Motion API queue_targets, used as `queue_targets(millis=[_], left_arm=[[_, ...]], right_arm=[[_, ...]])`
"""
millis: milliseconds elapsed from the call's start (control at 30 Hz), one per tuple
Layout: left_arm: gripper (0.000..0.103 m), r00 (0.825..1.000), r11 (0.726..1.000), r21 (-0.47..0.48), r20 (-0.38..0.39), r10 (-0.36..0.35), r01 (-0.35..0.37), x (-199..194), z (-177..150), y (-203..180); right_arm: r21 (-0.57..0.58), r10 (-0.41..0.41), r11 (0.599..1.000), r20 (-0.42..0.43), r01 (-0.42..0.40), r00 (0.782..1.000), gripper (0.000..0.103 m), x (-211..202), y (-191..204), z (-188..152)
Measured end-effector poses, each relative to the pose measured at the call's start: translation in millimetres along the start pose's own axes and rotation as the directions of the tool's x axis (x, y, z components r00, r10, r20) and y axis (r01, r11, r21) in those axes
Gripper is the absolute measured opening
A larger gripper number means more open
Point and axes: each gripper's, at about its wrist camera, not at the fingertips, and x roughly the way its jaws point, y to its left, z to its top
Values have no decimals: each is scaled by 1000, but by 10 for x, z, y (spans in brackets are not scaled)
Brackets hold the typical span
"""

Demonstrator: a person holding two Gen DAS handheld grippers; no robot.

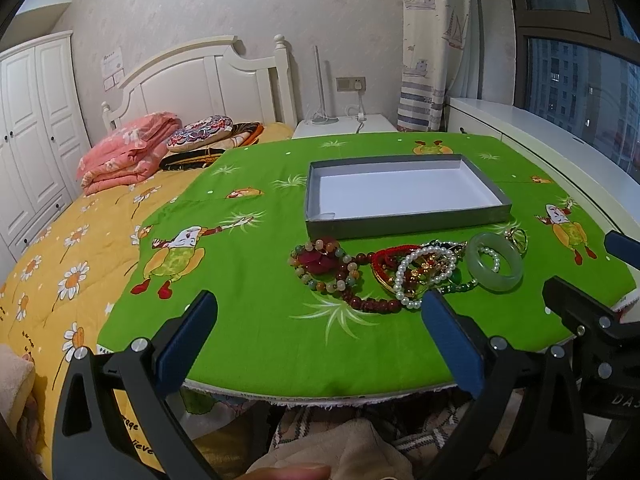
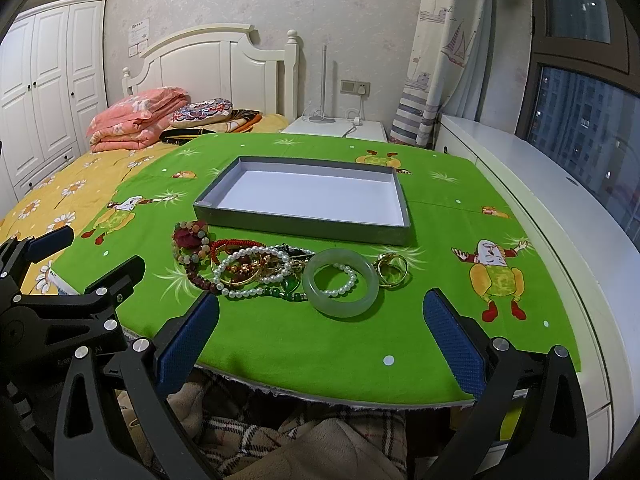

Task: Organize jewelry

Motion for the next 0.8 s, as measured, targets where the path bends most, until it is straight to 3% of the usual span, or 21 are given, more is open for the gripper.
queue_targets(millis=[800], left_arm=[[99,1000,1000,-1,-4,-4,4,0,-9,19]], right_arm=[[0,1,1000,-3,-1,1000,96,2,7,10]])
